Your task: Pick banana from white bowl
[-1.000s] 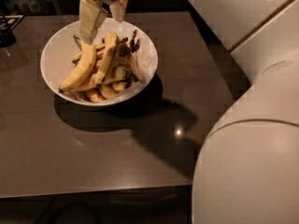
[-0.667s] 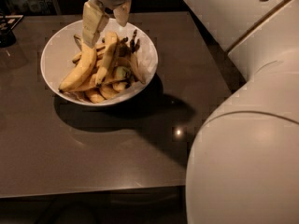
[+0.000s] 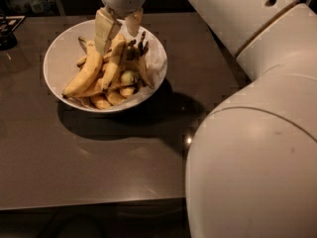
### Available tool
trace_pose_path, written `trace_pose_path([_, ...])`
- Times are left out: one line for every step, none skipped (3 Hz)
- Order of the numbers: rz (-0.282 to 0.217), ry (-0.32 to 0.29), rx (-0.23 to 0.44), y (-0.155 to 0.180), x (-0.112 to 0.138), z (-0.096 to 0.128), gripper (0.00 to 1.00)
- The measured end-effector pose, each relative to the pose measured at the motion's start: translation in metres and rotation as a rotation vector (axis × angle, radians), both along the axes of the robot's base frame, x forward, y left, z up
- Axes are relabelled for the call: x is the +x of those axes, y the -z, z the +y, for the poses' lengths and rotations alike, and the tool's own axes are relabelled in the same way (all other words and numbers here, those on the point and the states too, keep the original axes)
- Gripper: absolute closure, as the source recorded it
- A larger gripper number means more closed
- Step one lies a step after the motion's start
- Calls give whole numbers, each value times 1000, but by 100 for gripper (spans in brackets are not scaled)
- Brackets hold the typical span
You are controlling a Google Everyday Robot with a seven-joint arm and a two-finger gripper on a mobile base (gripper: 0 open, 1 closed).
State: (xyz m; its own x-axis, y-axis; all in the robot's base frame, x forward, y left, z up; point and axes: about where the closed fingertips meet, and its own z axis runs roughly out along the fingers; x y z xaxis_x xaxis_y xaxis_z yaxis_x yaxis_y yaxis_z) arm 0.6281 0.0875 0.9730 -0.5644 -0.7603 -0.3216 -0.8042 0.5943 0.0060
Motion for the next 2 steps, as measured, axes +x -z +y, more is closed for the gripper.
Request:
trace_pose_path([28,-1,-2,11,3,1,35])
trace_pose_path([56,-11,-1,20,6,5,31])
